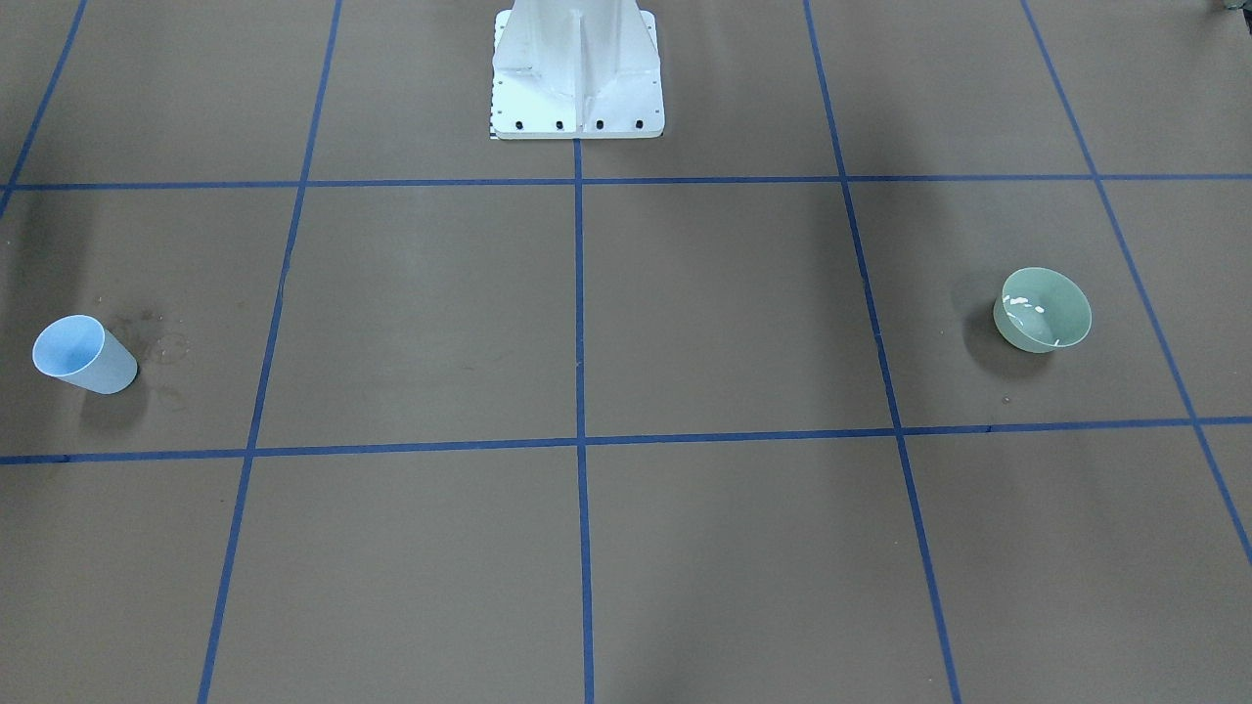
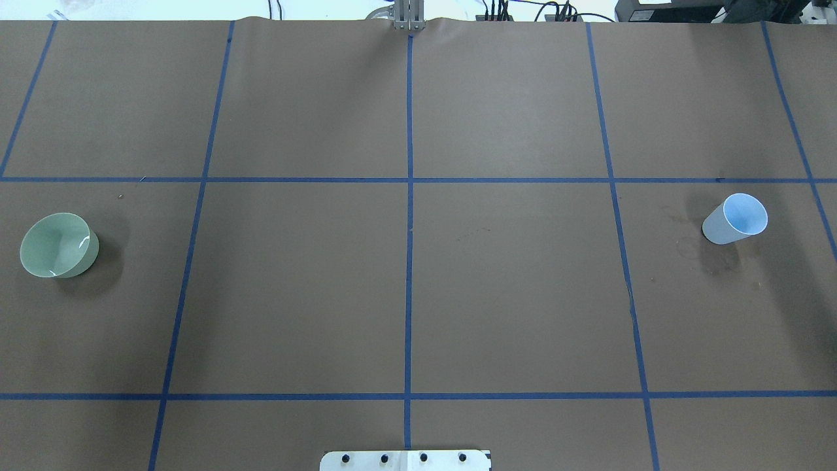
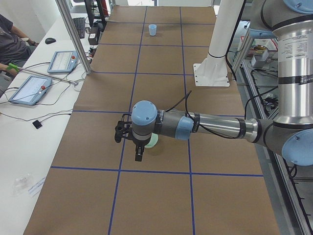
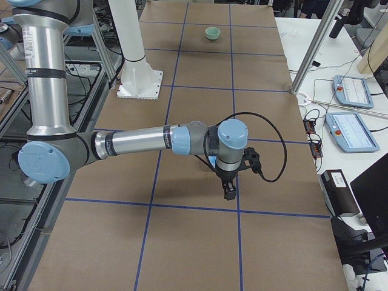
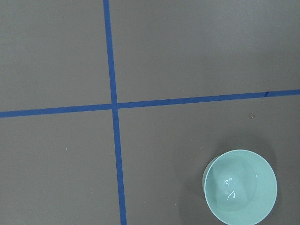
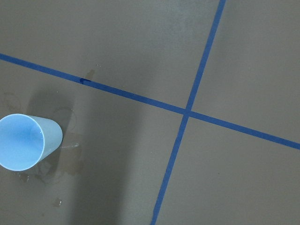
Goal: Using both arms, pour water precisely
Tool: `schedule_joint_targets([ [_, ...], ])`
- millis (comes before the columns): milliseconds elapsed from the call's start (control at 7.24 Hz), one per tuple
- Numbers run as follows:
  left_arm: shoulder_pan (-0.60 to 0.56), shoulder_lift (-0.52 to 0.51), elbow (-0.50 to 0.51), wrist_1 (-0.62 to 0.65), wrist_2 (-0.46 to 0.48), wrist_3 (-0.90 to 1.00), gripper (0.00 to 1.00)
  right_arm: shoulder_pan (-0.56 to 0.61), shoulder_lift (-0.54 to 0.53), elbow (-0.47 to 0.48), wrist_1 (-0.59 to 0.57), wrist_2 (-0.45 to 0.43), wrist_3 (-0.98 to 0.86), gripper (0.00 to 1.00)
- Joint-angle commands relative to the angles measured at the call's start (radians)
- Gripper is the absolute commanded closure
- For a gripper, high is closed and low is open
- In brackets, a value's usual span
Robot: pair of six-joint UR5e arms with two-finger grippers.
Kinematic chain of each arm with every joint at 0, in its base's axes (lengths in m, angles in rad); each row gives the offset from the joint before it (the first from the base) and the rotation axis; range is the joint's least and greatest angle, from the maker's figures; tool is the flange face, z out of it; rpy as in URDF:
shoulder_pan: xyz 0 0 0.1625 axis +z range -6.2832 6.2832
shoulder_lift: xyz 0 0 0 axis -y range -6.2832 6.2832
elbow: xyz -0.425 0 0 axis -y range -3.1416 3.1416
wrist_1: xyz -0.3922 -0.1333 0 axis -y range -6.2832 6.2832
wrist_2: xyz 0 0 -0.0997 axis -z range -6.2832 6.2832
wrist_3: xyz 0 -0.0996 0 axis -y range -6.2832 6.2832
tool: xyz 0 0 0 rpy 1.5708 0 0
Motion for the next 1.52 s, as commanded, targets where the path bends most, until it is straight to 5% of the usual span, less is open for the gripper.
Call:
schedule_joint_targets([
  [0, 0.007, 0.006, 0.044, 0.004, 0.028, 0.002, 0.00, -0.001, -0.003, -0.008, 0.001, -0.002, 0.003, 0.01],
  [415, 0.073, -0.049, 0.070, 0.159, 0.046, -0.009, 0.00, -0.004, -0.007, -0.011, -0.002, 0.005, 0.008, 0.01],
  [1382, 0.071, -0.043, 0.092, 0.152, 0.037, -0.010, 0.00, -0.012, -0.009, -0.063, -0.003, 0.042, 0.008, 0.01],
])
